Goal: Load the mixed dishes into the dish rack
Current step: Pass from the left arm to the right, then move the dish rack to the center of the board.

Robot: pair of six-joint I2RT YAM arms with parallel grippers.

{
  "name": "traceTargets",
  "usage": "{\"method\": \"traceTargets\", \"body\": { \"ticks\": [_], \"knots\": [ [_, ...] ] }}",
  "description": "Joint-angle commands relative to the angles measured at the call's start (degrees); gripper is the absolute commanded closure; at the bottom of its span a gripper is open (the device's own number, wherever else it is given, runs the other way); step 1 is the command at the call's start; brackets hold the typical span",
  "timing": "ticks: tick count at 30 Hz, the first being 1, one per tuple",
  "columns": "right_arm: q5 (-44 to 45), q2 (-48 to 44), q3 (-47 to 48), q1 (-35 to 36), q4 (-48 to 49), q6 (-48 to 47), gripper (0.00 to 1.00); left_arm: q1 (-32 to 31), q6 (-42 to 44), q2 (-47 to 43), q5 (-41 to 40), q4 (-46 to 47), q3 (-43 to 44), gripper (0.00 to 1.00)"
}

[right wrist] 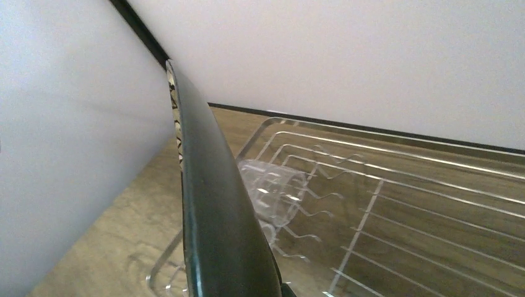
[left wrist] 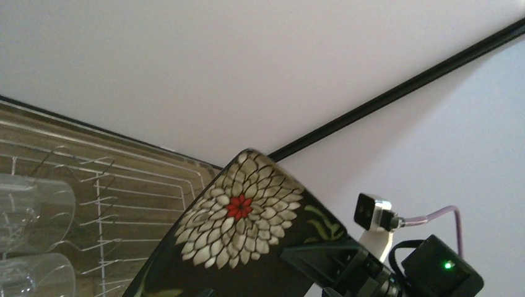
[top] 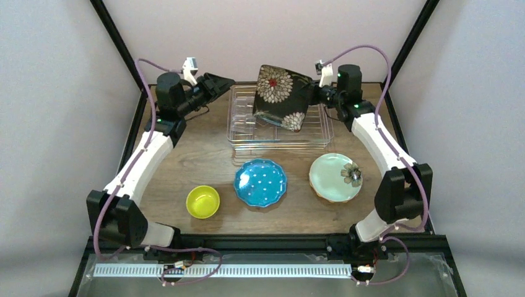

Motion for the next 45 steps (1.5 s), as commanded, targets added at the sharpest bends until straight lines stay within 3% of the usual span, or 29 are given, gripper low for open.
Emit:
{"method": "traceTargets", "body": {
  "ticks": [1,14,24,32,42,45],
  "knots": [
    [3.04,1.82,6.8,-1.35,1.63,-3.95,0.99,0.33,-0.94,2.44,-0.47,1.87,-1.76,0.0],
    [12.83,10.2,17.51,-1.94,0.59,-17.55,0.99,0.41,-1.66,6.98,-0.71,1.18,-1.89,0.0],
    [21.1,14.49,18.27,-1.94,3.35,-27.35,0.99,0.4,0.74,8.46,-7.53,-9.13,-3.16,0.0],
    [21.78,17.04,20.15,-3.05,3.84,-27.21,0.99,0.42,-0.83,5.76,-7.9,-14.12,-6.2,0.0],
    [22.62,16.19,19.85,-3.48,5.37,-25.57,0.99,-1.32,-1.41,-5.14,-9.12,-20.13,-16.1,0.01],
    [22.9,15.58,20.09,-3.69,6.06,-24.66,0.99,-3.5,0.77,-5.62,-11.01,-21.58,-16.7,0.06]
  ]
}}
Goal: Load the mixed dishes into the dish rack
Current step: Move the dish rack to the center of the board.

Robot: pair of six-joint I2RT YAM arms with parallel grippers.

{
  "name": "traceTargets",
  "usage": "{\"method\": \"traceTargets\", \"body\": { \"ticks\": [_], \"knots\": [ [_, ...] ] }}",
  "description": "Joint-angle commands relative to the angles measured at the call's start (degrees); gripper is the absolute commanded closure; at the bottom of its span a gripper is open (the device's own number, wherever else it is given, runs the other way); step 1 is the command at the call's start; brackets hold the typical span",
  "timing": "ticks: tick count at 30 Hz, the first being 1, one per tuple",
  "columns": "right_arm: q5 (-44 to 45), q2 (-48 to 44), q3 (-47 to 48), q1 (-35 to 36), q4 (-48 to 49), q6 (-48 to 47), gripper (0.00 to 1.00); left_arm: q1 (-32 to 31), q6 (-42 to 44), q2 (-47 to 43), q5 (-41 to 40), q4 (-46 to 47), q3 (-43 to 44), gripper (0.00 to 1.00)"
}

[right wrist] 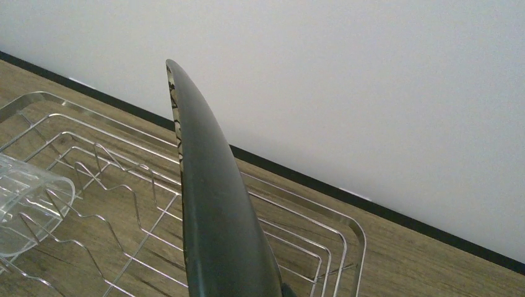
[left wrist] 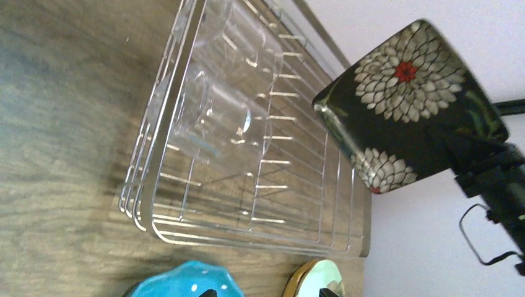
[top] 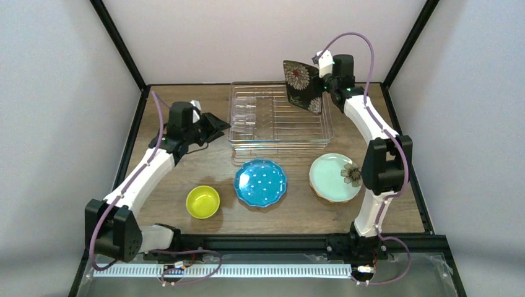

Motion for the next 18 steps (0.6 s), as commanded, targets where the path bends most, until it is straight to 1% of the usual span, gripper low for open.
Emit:
{"method": "traceTargets", "body": {
  "ticks": [1,4,9,18],
  "knots": [
    [0.42,-2.77,4.15,-0.39,9.06,1.98,0.99,-3.14,2.84,-0.18,-3.34,-4.04,-1.26,0.08],
    [1.8,-3.05,5.37,-0.34,8.37,2.23,0.99,-6.14,6.21,2.46,-7.08,-6.28,0.05,0.12],
    [2.75,-3.13,6.92,-0.8,7.06,1.73,0.99,-9.99,7.24,6.86,-11.08,-7.4,0.93,0.13],
    [-0.49,-2.98,5.25,-0.86,4.1,2.0,0.99,-11.4,5.29,10.58,-15.61,-6.05,0.57,0.12]
  ]
}}
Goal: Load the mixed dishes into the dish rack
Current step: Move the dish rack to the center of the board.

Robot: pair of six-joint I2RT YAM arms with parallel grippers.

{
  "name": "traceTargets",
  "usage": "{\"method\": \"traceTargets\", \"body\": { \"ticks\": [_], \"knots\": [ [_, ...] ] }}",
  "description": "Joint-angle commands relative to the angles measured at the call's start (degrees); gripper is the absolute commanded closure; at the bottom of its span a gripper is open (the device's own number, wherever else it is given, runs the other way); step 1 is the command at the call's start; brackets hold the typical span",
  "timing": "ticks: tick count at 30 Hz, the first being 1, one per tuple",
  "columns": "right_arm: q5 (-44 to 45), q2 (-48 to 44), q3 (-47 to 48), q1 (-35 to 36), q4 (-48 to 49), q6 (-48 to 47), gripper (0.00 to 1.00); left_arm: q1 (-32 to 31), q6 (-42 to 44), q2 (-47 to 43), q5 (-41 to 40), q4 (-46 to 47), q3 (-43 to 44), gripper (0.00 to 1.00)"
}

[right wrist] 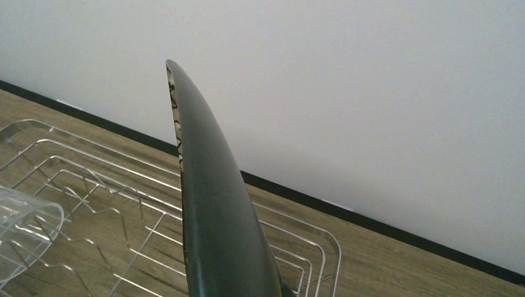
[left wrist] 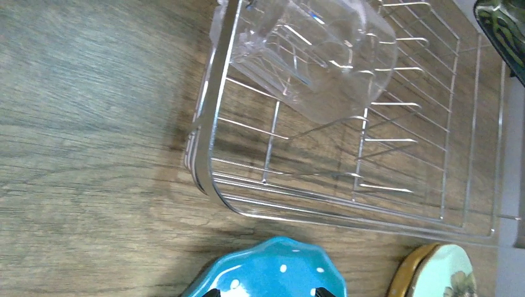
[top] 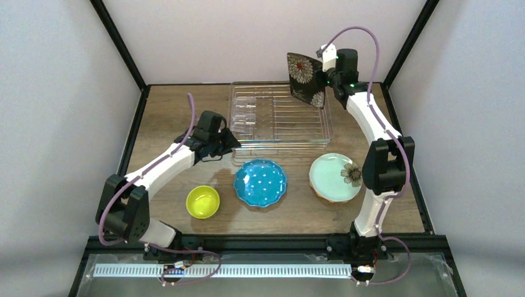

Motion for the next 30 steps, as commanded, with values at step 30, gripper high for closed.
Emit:
{"method": "traceTargets", "body": {
  "ticks": [30],
  "knots": [
    [-7.62,-6.75,-7.35,6.92,0.38,0.87,0.99,-2.31,-8.96,7.74,-18.18,-0.06,1.51,0.11]
  ]
}}
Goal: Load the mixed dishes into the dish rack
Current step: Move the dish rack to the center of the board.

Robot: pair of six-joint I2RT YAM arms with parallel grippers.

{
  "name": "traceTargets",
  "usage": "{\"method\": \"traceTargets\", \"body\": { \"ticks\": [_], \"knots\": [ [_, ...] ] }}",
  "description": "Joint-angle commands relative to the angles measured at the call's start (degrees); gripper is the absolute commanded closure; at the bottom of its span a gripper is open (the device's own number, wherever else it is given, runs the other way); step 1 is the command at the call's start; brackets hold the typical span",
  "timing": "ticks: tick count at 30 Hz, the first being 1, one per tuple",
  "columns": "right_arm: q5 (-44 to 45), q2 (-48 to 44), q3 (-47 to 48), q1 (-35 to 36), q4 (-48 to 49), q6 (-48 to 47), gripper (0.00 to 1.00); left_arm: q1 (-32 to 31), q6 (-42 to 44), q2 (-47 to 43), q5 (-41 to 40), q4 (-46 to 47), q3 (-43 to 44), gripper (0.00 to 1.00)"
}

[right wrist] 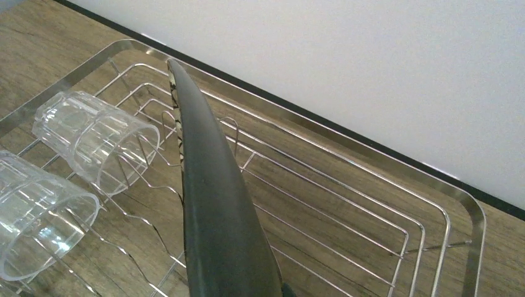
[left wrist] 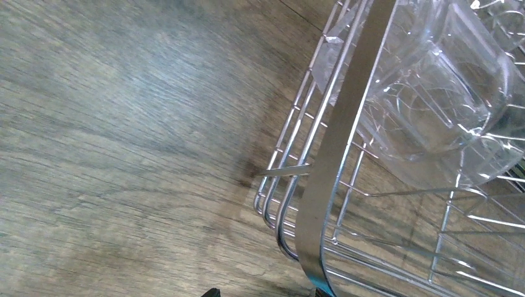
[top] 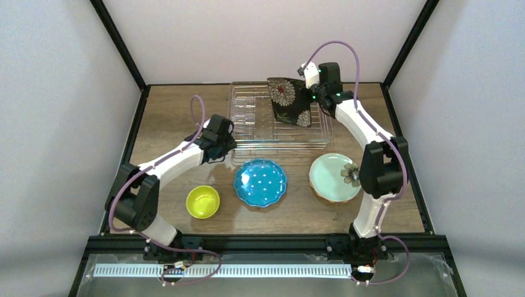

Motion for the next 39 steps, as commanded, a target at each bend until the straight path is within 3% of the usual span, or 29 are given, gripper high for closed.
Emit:
{"method": "traceTargets", "body": {
  "ticks": [1,16,32,39],
  "knots": [
    [-2.42,-5.95,-1.01,1.62,4.4,0.94,0.99,-0.08,-1.95,1.39,-4.39,-1.08,1.62,0.11],
    [-2.22,-11.53,-8.2,7.19,2.55,1.37,0.99,0.04,-6.34,3.47,-10.61,-4.45,4.34,0.07],
    [0.07,-13.3,-10.05,15.75,1.09,2.04,0.99,0.46,-9.35,-0.83,-15.22,-6.73,2.28,0.07],
    [5.5,-14.18,-11.41,16.06,2.27,2.09,0.99,0.73,-9.28,-1.6,-14.42,-6.09,1.51,0.08]
  ]
}}
